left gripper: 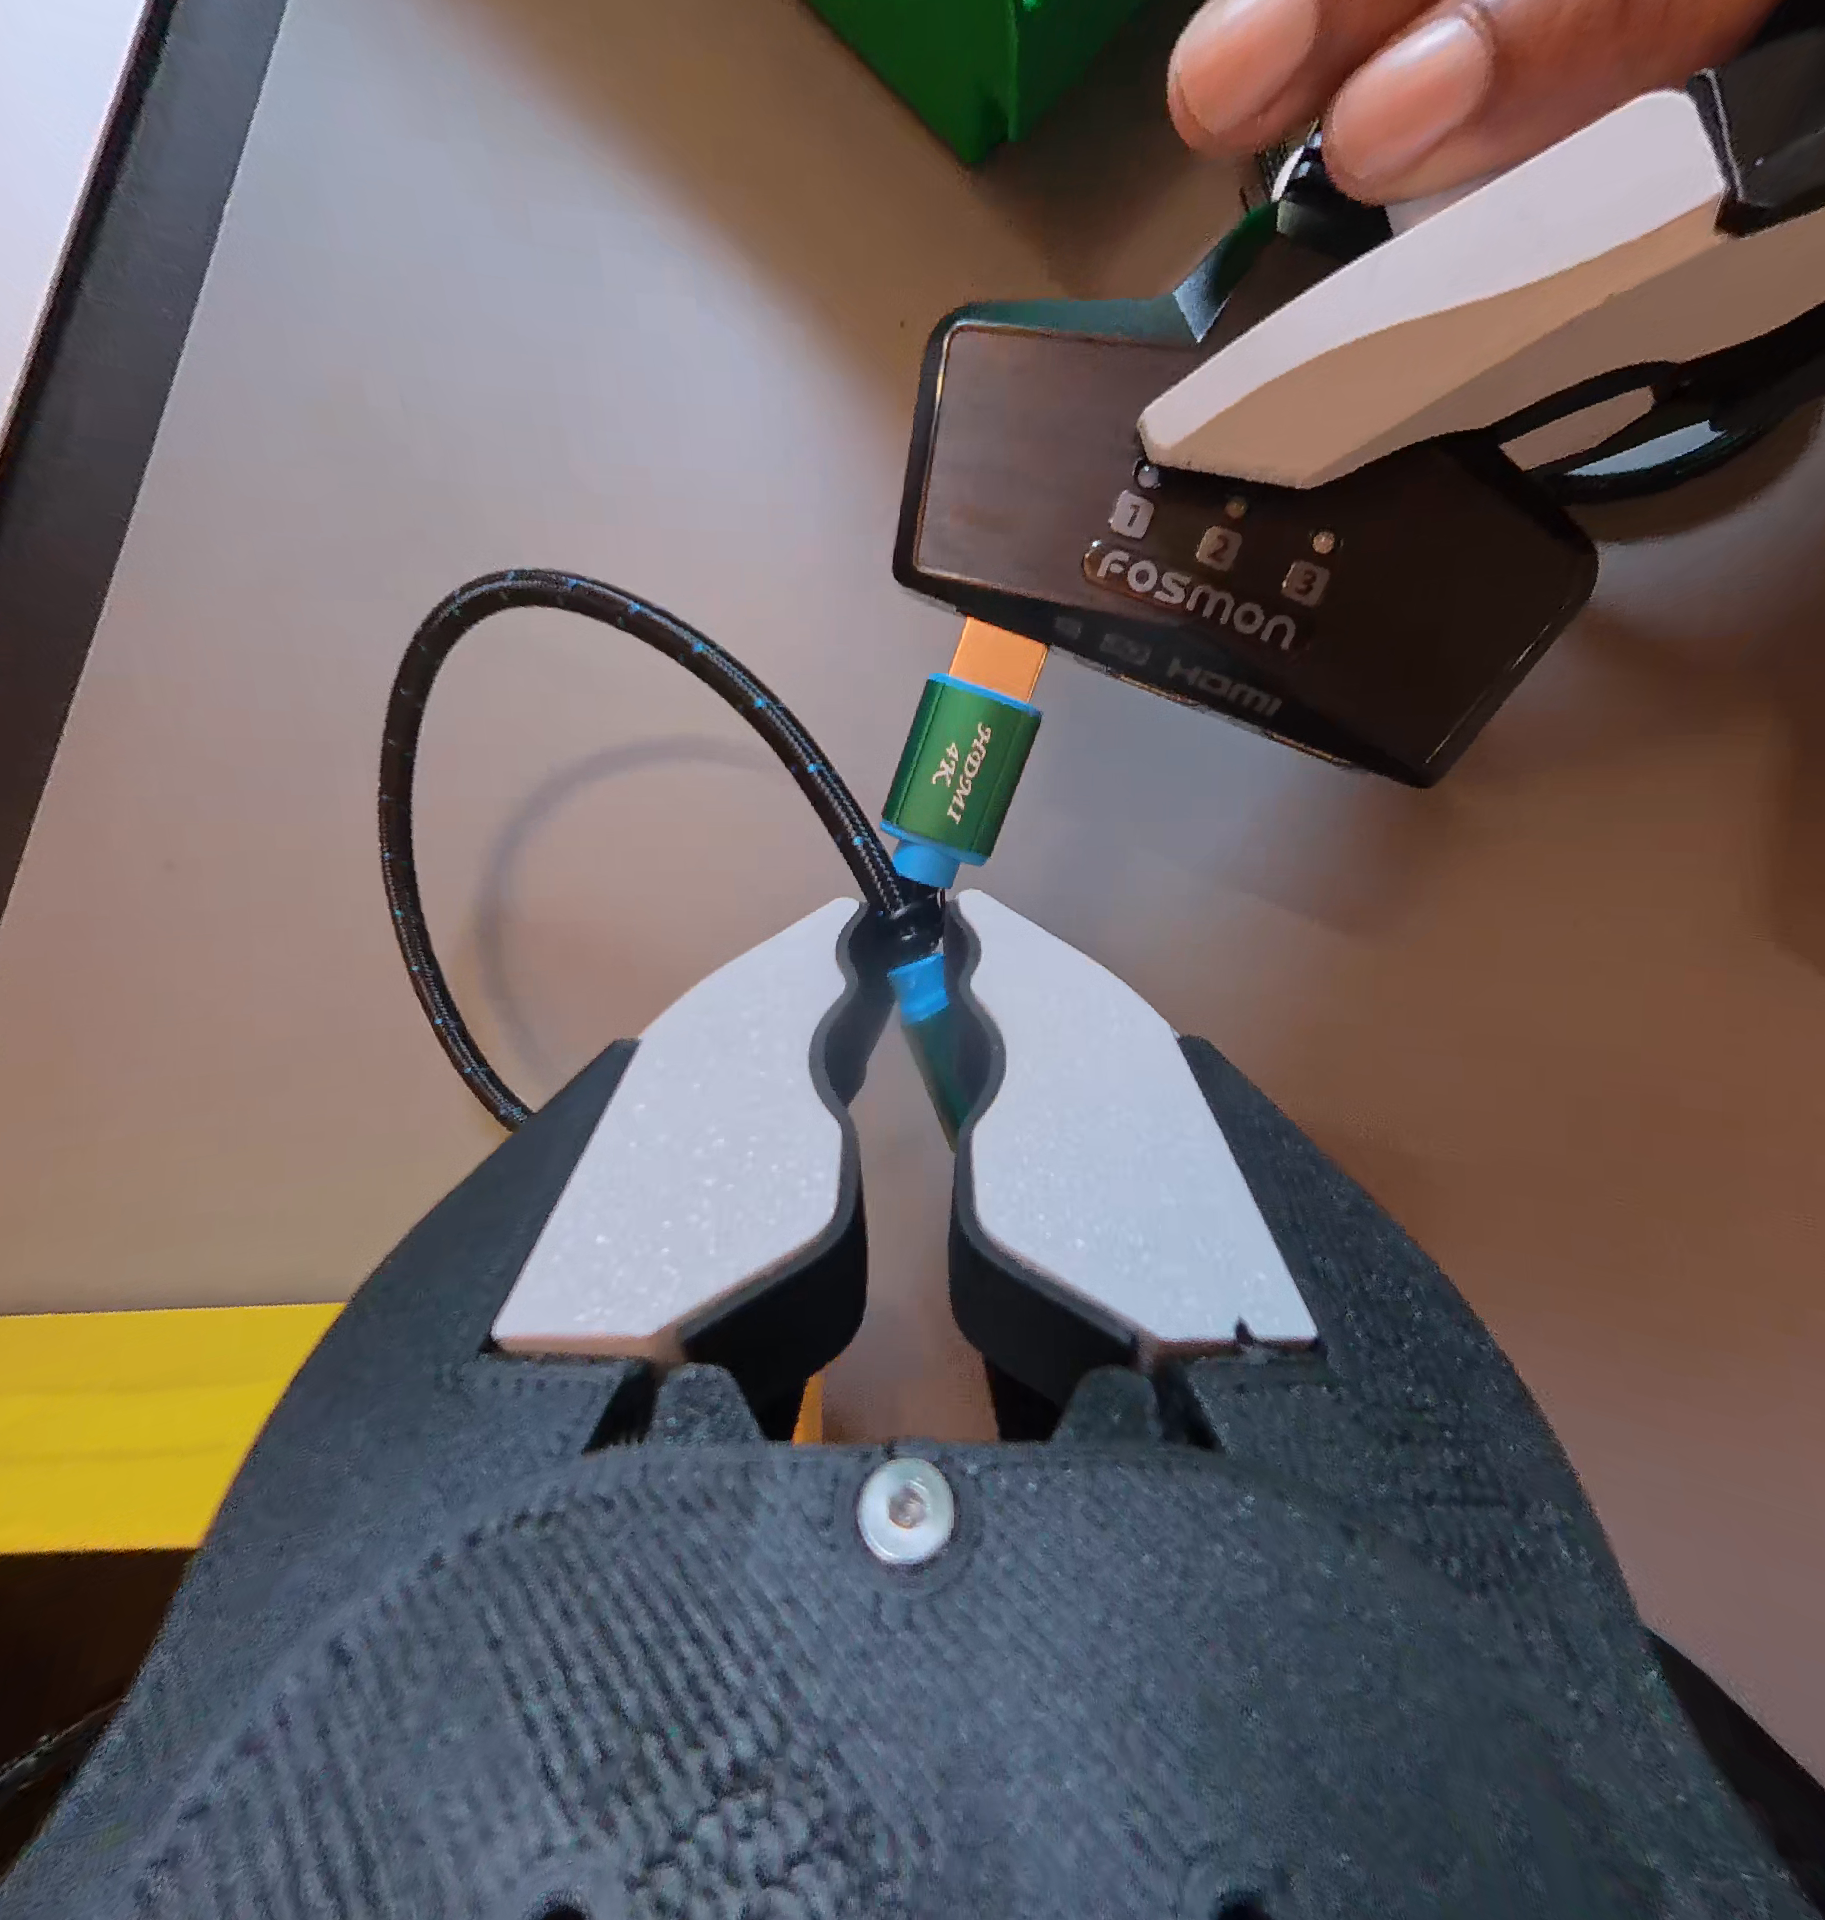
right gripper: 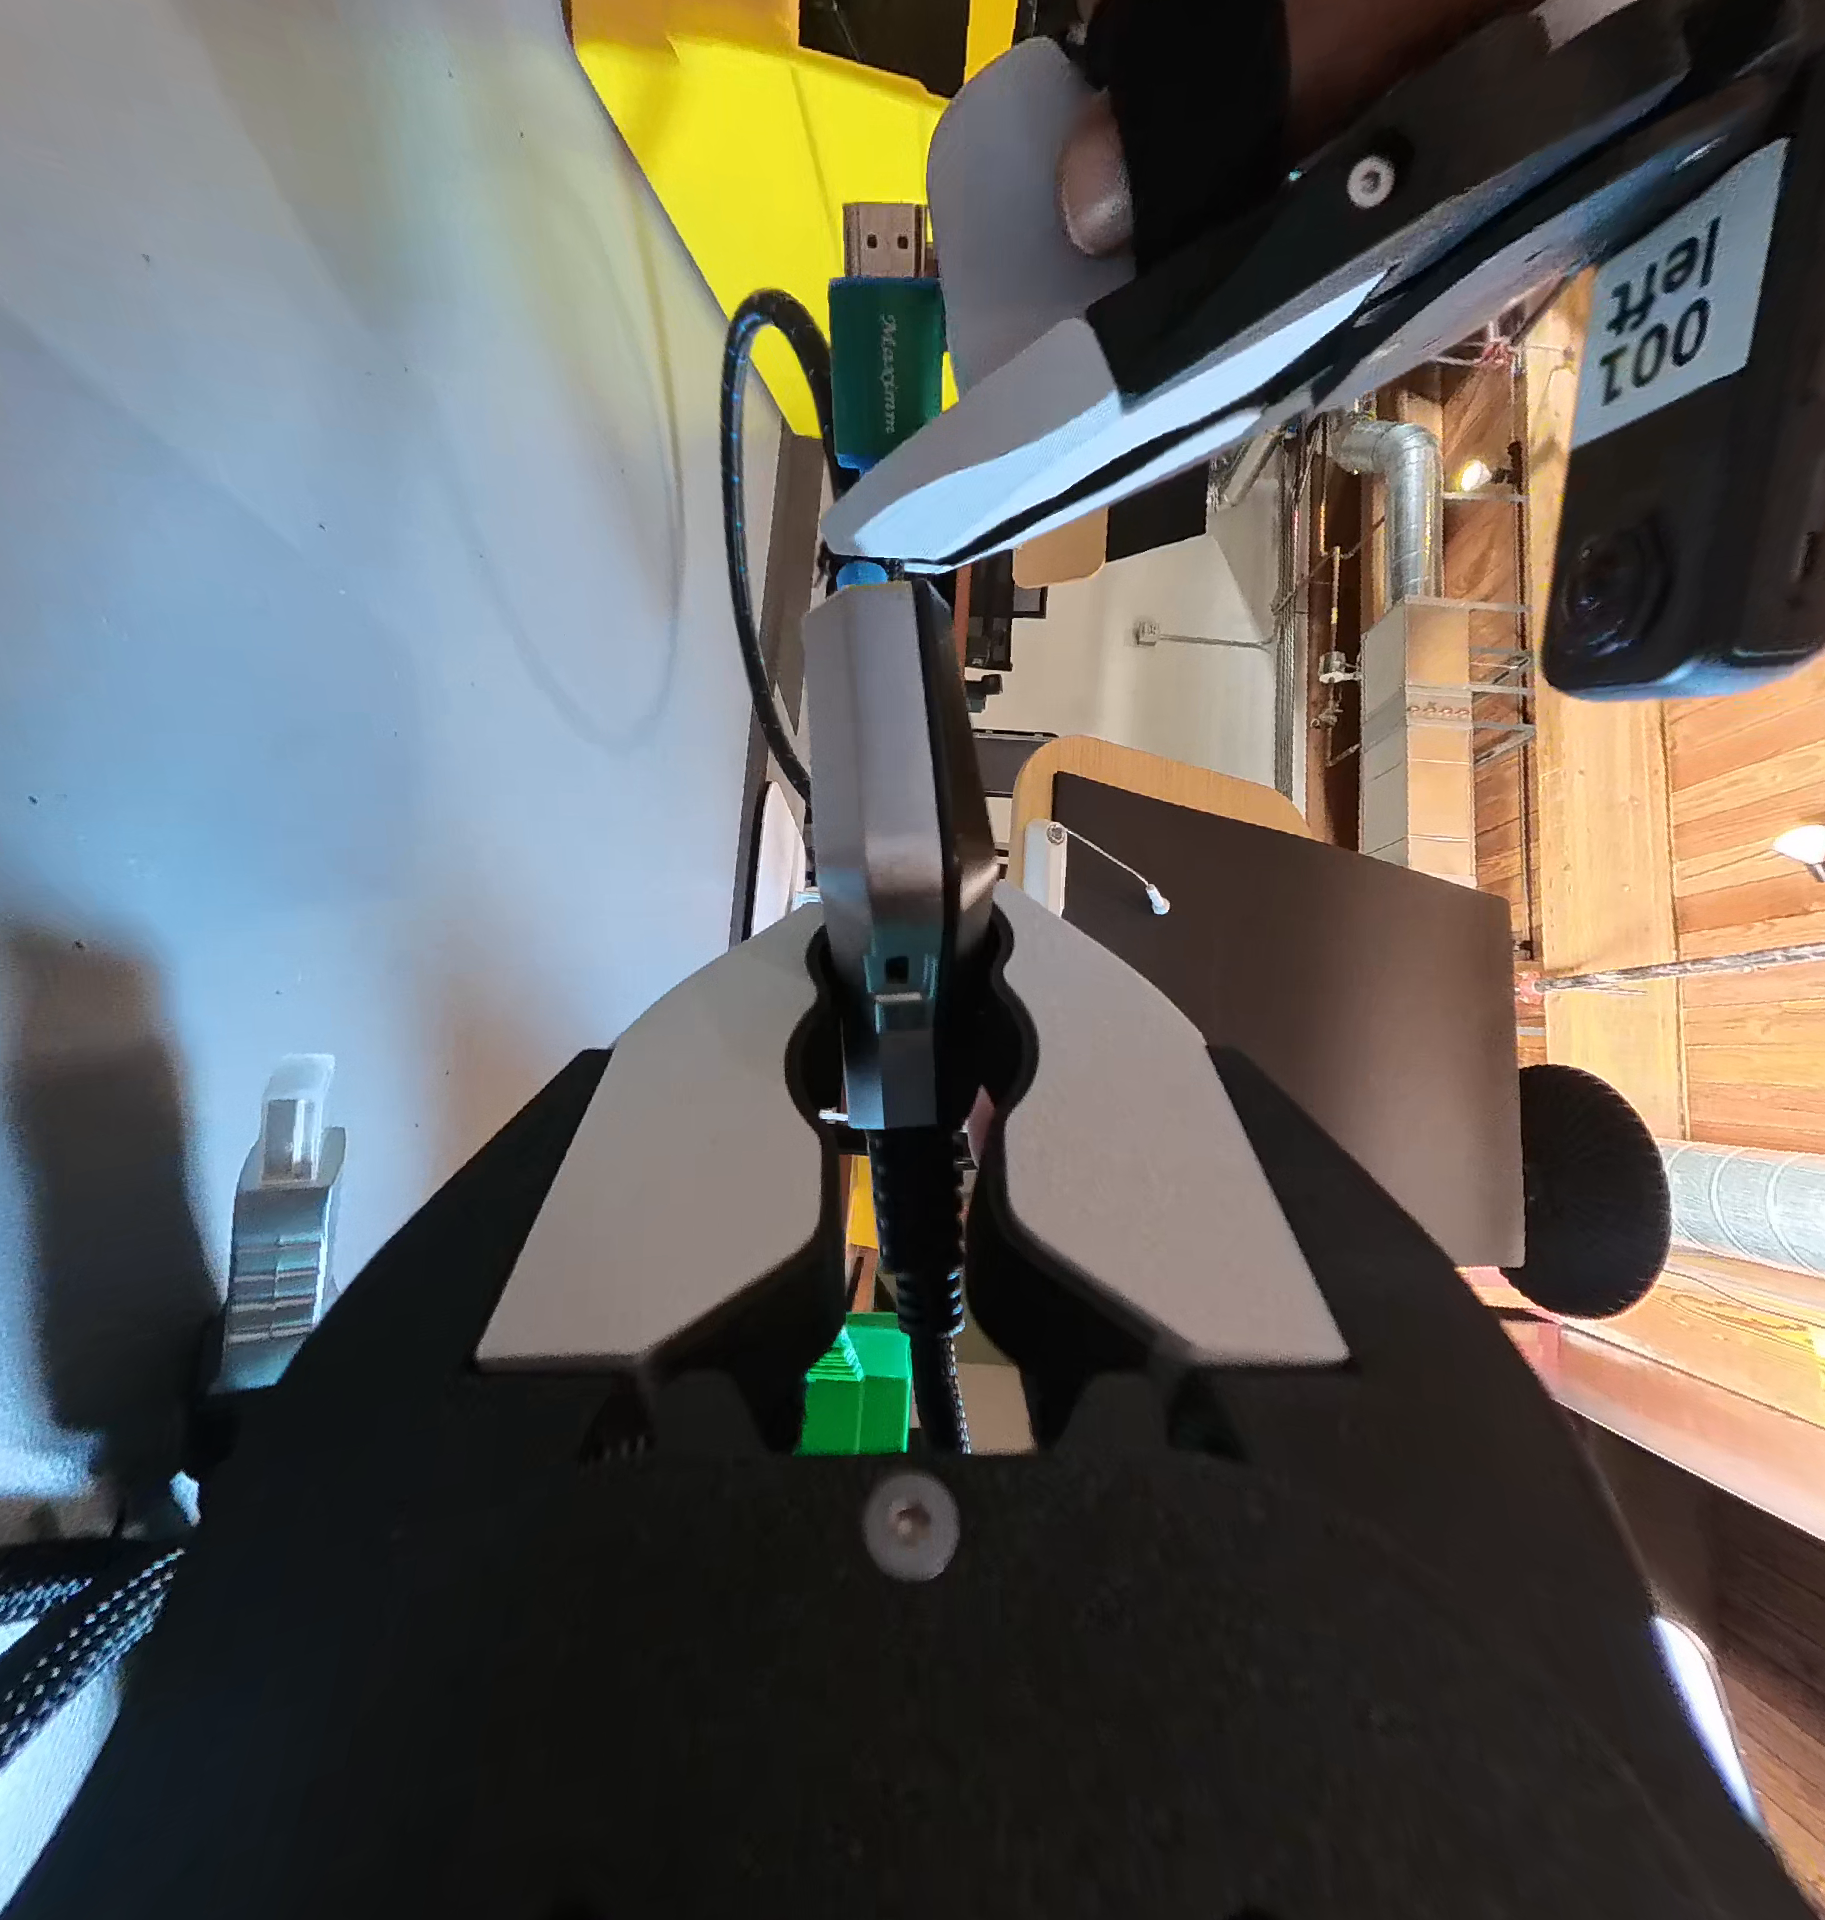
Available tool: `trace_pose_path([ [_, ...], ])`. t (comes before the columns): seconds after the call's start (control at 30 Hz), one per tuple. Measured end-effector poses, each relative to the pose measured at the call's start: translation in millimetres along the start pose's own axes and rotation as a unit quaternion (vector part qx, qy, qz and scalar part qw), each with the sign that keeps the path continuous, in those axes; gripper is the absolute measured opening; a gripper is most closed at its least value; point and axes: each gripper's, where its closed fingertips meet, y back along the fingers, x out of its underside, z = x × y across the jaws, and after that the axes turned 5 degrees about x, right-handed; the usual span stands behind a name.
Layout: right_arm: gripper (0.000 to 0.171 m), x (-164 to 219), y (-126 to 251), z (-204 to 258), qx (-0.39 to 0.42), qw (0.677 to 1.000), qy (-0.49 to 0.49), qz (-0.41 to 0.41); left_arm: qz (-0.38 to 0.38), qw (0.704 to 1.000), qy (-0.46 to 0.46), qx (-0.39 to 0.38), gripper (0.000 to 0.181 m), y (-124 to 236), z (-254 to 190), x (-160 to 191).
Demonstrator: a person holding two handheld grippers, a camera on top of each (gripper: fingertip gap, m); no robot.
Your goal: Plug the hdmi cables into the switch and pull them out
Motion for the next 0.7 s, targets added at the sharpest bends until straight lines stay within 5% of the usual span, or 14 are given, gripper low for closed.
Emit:
trace_pose_path([
  [0.27,0.022,-2,4,0,-0.002,1.0,-0.009,-0.011,0.004,1.0,-0.006,-0.013,0.012,-1,0,-2],
  [0.7,0.021,-14,15,6,-0.031,0.999,-0.029,-0.033,-0.047,0.996,-0.016,0.071,0.01,-2,-16,-6],
])
